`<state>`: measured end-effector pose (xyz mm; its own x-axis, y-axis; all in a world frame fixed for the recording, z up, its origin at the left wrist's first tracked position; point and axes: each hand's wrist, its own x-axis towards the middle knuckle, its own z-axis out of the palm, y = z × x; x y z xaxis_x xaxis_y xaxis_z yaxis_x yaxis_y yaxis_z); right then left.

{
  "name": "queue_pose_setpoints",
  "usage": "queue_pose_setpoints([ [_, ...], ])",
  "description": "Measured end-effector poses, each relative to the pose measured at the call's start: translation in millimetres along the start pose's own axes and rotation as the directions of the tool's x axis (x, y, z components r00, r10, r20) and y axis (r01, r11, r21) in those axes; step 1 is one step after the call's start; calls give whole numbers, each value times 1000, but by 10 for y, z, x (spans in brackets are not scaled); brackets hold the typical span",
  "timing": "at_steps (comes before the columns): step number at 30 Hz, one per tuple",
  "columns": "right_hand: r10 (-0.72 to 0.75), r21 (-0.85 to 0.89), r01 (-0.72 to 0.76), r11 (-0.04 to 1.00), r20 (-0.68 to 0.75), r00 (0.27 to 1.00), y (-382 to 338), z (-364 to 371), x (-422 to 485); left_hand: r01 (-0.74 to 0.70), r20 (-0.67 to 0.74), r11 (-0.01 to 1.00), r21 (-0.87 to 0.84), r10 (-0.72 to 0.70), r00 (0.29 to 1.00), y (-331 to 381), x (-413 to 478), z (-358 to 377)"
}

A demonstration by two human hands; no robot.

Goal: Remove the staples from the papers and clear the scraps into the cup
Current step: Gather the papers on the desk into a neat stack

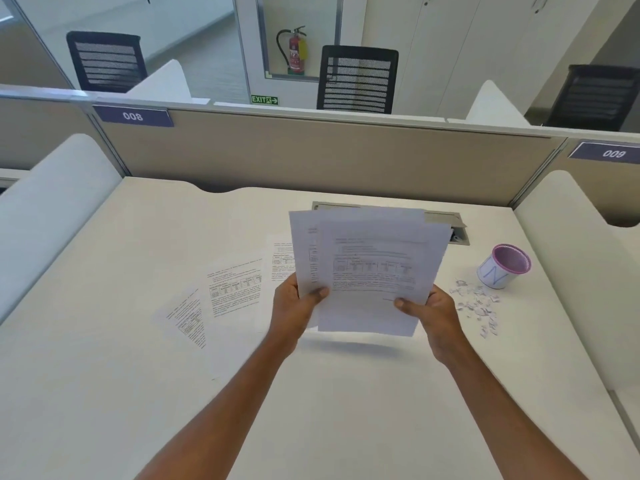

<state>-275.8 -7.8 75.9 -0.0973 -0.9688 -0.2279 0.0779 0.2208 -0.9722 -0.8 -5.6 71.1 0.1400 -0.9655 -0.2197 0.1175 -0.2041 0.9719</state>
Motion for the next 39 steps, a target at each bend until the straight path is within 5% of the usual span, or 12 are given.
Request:
queue_pose_setpoints([
  [15, -40, 65, 36, 997, 56, 998, 153, 26, -29, -36, 133, 999, 24, 33, 991, -95, -135, 104],
  [39, -16, 48, 14, 999, 43, 999, 233, 127, -132, -51, 101, 998, 31, 48, 994, -200, -267, 202],
])
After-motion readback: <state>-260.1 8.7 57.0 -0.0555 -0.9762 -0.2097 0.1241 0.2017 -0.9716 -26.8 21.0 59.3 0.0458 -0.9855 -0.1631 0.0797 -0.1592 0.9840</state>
